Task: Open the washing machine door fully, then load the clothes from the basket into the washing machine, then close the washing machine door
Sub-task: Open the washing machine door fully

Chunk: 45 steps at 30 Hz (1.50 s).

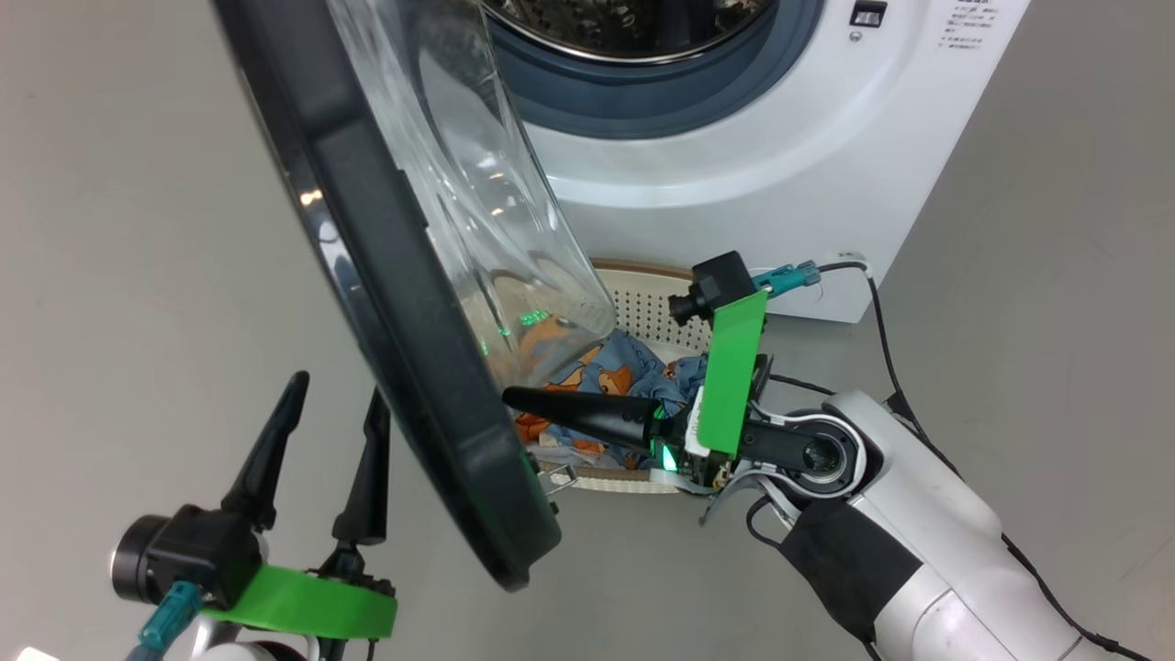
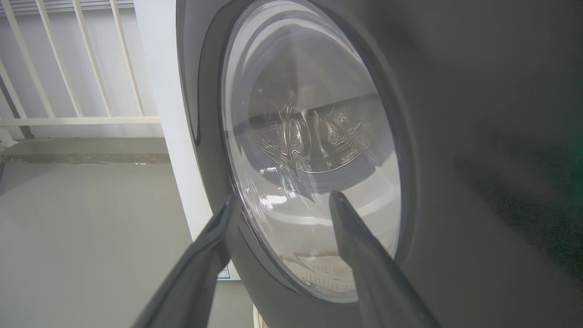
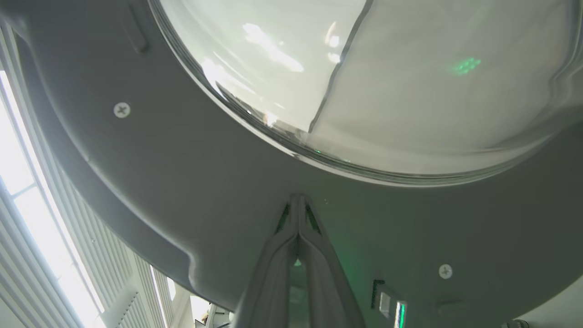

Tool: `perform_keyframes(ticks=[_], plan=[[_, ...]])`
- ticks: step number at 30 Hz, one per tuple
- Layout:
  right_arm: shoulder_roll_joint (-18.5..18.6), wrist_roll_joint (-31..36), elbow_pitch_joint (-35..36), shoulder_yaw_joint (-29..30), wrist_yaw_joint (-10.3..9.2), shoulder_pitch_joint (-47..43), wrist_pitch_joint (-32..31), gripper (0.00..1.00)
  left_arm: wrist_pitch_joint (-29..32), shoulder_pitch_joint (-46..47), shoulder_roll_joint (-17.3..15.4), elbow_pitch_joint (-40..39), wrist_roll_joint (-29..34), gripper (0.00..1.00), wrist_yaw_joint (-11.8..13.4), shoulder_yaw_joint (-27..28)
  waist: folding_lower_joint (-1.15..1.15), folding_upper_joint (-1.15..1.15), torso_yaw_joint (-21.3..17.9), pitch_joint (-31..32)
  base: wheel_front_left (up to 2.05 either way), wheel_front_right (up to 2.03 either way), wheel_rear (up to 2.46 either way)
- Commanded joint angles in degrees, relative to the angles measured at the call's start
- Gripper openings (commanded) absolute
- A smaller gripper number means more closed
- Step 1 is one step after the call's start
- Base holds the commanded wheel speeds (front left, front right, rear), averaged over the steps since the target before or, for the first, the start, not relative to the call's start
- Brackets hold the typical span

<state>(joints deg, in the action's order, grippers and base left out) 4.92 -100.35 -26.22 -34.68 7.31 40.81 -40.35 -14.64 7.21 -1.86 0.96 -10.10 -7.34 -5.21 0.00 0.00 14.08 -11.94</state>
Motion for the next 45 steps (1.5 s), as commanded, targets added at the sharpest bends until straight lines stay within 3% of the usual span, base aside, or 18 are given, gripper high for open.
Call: perform_keyframes(ticks=[1, 27, 28, 29, 31, 32, 33, 39, 45], plan=[[-1.5, -0.6, 1.7, -0.6, 0.18, -0.2, 0.5, 0.00, -0.4, 0.7, -1.0, -1.1, 0.5, 1.00, -0.1, 2.1, 0.00, 0.00, -0.2, 0.2, 0.00, 0.00, 0.00], [10.5, -10.5, 10.1, -2.2, 0.18, -9.1, 15.0, 0.00, -0.4, -3.5, -1.8, 0.1, 0.9, 1.00, -0.1, 6.0, 0.00, 0.00, -6.2, 8.1, 0.00, 0.00, 0.00], [11.0, -10.7, 10.5, -2.3, 0.18, -9.4, 15.8, 0.08, -0.4, -3.7, -1.9, 0.1, 0.9, 1.00, -0.1, 6.1, 0.00, 0.00, -6.5, 8.3, 0.00, 0.00, 0.00], [11.4, -11.0, 10.8, -2.5, 0.18, -9.7, 16.7, 0.31, -0.4, -3.9, -1.9, 0.1, 0.9, 1.00, -0.1, 6.3, 0.00, 0.00, -6.7, 8.4, 0.00, 0.00, 0.00], [12.0, -11.8, 11.7, -2.7, 0.18, -10.4, 18.2, 0.49, -0.4, -4.2, -2.0, 0.1, 0.9, 1.00, -0.1, 6.5, 0.00, 0.00, -7.1, 8.7, 0.00, 0.00, 0.00], [12.2, -12.4, 12.2, -2.6, 0.18, -10.8, 19.1, 0.80, -0.4, -4.4, -2.0, 0.1, 0.9, 1.00, -0.1, 6.6, 0.00, 0.00, -7.3, 8.8, 0.00, 0.00, 0.00], [12.5, -12.9, 12.6, -2.6, 0.18, -11.1, 19.8, 1.00, -0.4, -4.6, -2.0, 0.1, 0.8, 1.00, -0.1, 6.8, 0.00, 0.00, -7.5, 8.9, 0.00, 0.00, 0.00], [15.7, -11.4, 14.7, -1.3, 0.18, -12.1, 28.7, 1.00, -0.4, -5.0, -1.9, 0.2, 0.6, 1.00, -0.1, 7.7, 0.00, 0.00, -8.4, 9.1, 0.00, 0.00, 0.00], [16.5, -7.7, 15.9, 0.7, 0.18, -12.9, 36.9, 1.00, -0.4, -5.4, -1.8, 0.3, 0.5, 1.00, -0.1, 8.1, 0.00, 0.00, -8.8, 9.4, 0.00, 0.00, 0.00]])
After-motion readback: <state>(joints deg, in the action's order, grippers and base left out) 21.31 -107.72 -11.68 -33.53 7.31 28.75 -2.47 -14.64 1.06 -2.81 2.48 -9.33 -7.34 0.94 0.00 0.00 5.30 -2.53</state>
